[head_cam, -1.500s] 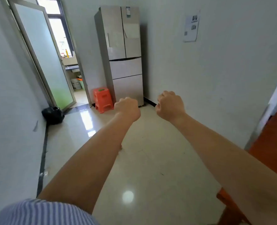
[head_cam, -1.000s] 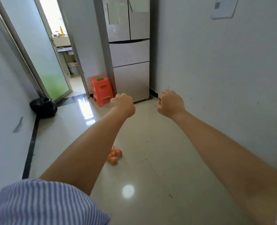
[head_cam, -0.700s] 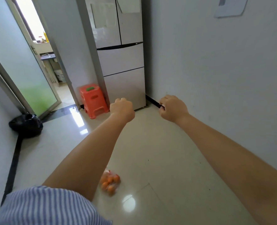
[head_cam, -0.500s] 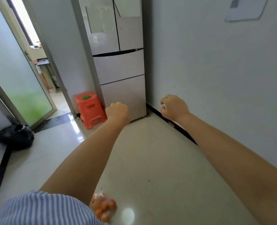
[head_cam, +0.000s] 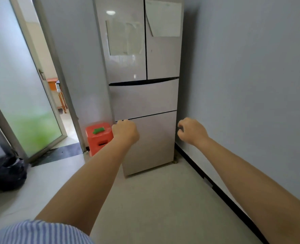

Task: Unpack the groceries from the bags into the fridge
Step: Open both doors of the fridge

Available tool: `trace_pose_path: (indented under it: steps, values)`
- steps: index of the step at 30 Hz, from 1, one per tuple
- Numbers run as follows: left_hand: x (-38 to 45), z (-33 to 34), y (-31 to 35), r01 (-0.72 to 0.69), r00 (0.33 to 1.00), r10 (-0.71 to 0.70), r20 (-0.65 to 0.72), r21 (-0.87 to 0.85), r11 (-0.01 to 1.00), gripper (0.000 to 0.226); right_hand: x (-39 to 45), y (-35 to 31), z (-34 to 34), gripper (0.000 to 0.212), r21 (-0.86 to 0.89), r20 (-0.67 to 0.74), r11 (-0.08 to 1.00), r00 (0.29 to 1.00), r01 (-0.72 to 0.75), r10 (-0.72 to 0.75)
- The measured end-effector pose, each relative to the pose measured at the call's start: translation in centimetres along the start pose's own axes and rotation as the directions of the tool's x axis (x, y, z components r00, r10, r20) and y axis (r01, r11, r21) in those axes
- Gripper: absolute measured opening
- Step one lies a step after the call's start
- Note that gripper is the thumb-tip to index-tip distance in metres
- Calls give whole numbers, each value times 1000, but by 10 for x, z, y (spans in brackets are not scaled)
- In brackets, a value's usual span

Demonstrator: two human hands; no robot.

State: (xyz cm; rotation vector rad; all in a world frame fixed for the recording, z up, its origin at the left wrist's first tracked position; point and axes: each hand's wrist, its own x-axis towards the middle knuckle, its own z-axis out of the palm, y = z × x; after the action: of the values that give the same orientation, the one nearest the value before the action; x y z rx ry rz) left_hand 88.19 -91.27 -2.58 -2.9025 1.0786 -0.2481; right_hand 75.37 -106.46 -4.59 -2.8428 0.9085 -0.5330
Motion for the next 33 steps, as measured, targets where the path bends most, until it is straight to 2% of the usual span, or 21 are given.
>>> trace_pose_path:
  steps: [7,15,22,26,28,29,30,31,32,33]
  values:
    - [207,-4,6,-41,996,41,-76,2,999,33,195,12,28,34,56,-35,998,999,-28,30]
    - [394,31,42,-42,999,40,-38,-73,996,30,377,58,77,33,85,5,996,1000,-17,16]
    - [546,58,64,115,992,-127,-24,-283,952,32,545,95,125,32,273,72,962,997,-12,-8]
    - [620,82,61,237,965,-260,18,-475,848,34,626,99,151,30,448,104,892,994,-55,9]
    - [649,92,59,288,948,-309,74,-612,736,29,662,95,165,27,557,119,822,991,-121,66]
    - [662,97,59,318,933,-340,115,-704,635,29,678,91,173,23,621,148,762,982,-185,118]
    - [675,103,59,349,912,-374,170,-801,486,32,691,86,180,17,703,212,653,960,-280,184]
    - [685,108,60,380,880,-404,249,-880,285,33,703,80,187,12,792,308,477,924,-381,228]
    - [695,112,62,397,845,-417,336,-916,66,31,713,75,193,13,853,402,255,886,-454,233]
    - [703,115,65,395,814,-410,410,-910,-127,29,721,72,199,26,871,471,41,856,-489,215]
